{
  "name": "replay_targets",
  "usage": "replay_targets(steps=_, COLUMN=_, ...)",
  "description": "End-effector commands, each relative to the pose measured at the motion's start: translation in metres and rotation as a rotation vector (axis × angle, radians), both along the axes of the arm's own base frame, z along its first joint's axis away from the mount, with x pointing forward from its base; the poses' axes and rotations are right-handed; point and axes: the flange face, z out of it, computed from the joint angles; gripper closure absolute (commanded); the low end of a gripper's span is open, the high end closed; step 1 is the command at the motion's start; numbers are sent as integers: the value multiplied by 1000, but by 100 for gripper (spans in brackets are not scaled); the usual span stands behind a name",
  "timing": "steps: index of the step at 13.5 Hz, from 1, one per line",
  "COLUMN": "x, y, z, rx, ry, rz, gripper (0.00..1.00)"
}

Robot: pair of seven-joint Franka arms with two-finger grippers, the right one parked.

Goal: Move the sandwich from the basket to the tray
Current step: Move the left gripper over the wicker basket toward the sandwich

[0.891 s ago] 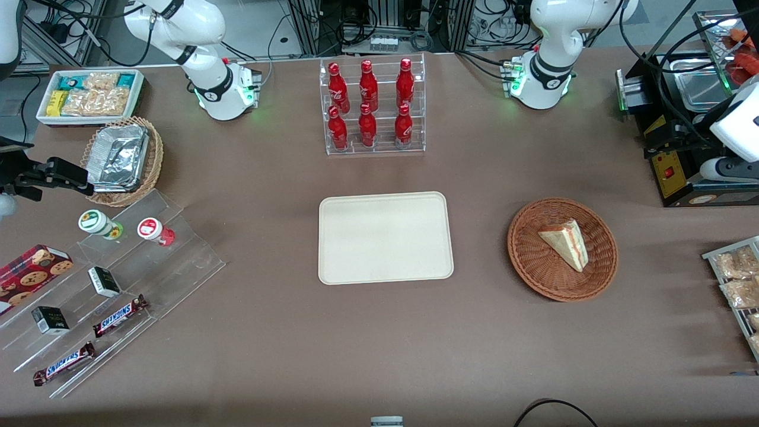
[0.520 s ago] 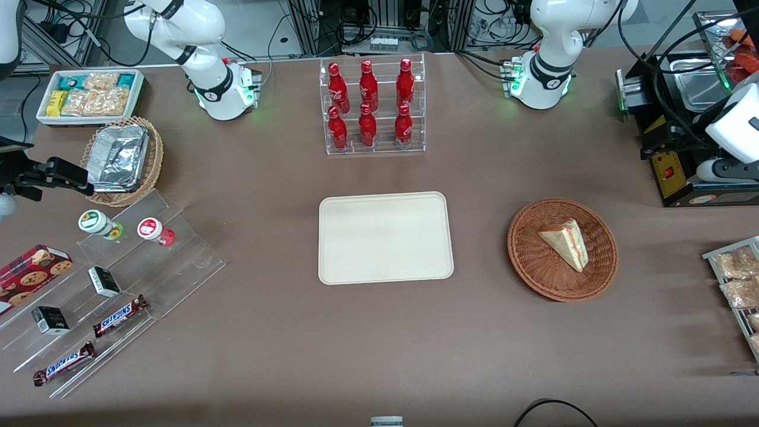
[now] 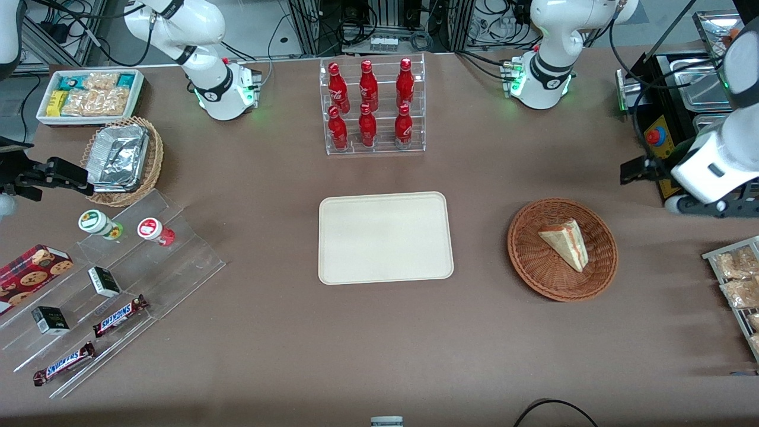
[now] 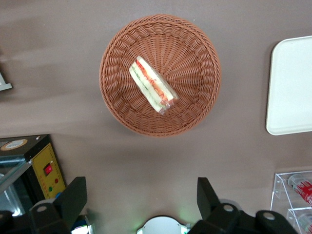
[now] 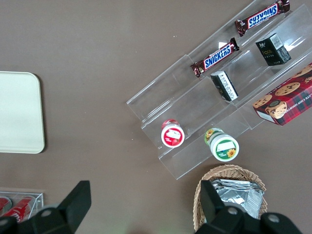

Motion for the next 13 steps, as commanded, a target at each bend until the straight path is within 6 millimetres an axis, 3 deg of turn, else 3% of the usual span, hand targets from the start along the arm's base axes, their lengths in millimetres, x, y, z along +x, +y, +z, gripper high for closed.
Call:
replay_targets(steps=1, x=3, y=-2, z=-28, rx=9, ry=-22, rz=10, gripper=0)
replay_targets(steps=5, x=7, y=-3, z=-74, rx=7, ry=-46, rz=11, gripper=0)
replay_targets(steps=13, x=-5, y=-4, z=-159, rx=11, ry=-135, rz=104, gripper=0)
